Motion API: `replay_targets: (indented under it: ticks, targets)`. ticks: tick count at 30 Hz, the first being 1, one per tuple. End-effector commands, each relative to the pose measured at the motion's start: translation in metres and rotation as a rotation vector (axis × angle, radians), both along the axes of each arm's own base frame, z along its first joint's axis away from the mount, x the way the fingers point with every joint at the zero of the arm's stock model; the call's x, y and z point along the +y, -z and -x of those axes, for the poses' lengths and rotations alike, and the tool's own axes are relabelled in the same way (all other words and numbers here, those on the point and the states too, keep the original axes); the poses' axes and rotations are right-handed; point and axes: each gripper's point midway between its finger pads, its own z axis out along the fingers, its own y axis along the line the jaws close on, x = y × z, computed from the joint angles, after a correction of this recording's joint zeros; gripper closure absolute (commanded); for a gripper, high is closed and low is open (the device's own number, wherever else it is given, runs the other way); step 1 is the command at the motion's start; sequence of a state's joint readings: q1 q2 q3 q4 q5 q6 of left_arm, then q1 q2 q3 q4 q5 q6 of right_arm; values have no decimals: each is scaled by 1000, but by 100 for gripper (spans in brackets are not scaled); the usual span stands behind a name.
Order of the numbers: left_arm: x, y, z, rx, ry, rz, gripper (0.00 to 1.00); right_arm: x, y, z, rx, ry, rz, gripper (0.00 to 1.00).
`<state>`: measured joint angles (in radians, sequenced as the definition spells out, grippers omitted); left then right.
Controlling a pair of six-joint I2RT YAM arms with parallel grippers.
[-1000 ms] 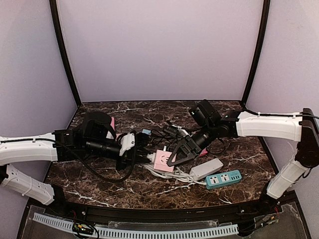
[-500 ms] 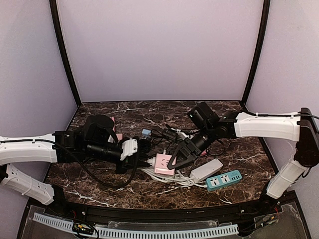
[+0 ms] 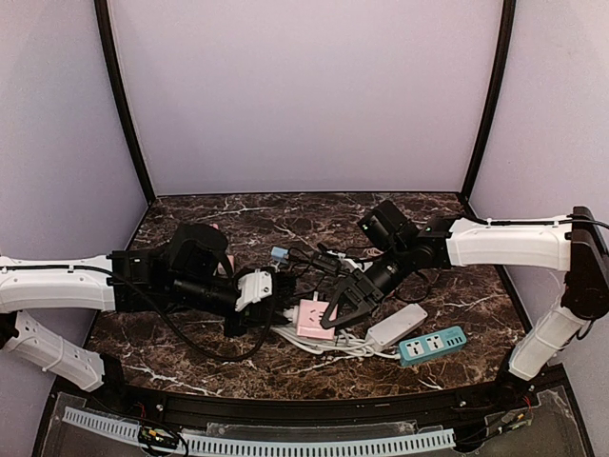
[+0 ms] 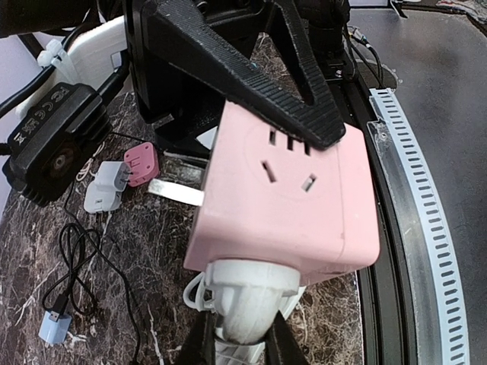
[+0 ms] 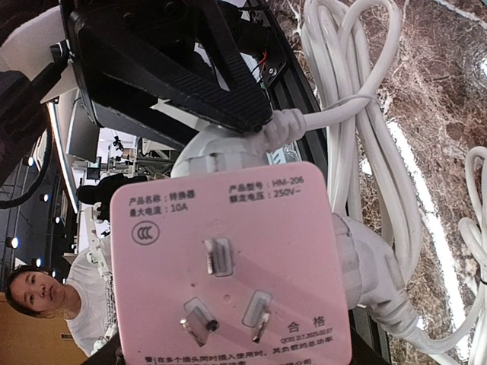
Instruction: Pull the plug off the socket
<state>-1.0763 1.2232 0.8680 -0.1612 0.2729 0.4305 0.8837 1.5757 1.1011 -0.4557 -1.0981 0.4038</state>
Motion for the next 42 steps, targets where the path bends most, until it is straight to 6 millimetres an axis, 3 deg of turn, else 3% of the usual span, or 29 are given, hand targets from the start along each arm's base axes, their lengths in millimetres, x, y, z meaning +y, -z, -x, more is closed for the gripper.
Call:
replay_targets:
  ticks: [1, 9, 16, 18, 21, 24, 27, 30, 35, 42]
  targets:
    - [-5, -17, 16, 16, 72, 67, 99, 12, -39, -6, -116, -51, -201, 100]
    - [-10, -3, 36, 40, 141, -4, 99, 9, -36, -22, -132, -31, -181, 100]
    - [-12, -10, 19, 22, 40, 16, 99, 10, -31, -28, -154, -12, -155, 100]
    - [-9, -14, 8, 37, -8, 34, 99, 10, -30, -28, -155, -7, -148, 94]
    - [-7, -22, -9, 76, -74, 68, 99, 9, -30, -30, -160, 7, -140, 74]
    - [-6, -26, -19, 103, -120, 87, 100, 11, -30, -35, -175, 48, -128, 48]
    - [-6, -20, -25, 120, -160, 85, 99, 13, -27, -43, -183, 102, -102, 23]
    - [-6, -11, -31, 126, -197, 64, 99, 9, -18, -52, -192, 157, -61, 10]
    - [-3, -7, -42, 124, -266, 52, 99, -6, -14, -78, -277, 324, 14, 2]
    - [4, -5, -73, 259, -443, 80, 99, -23, -33, -98, -475, 632, 96, 1]
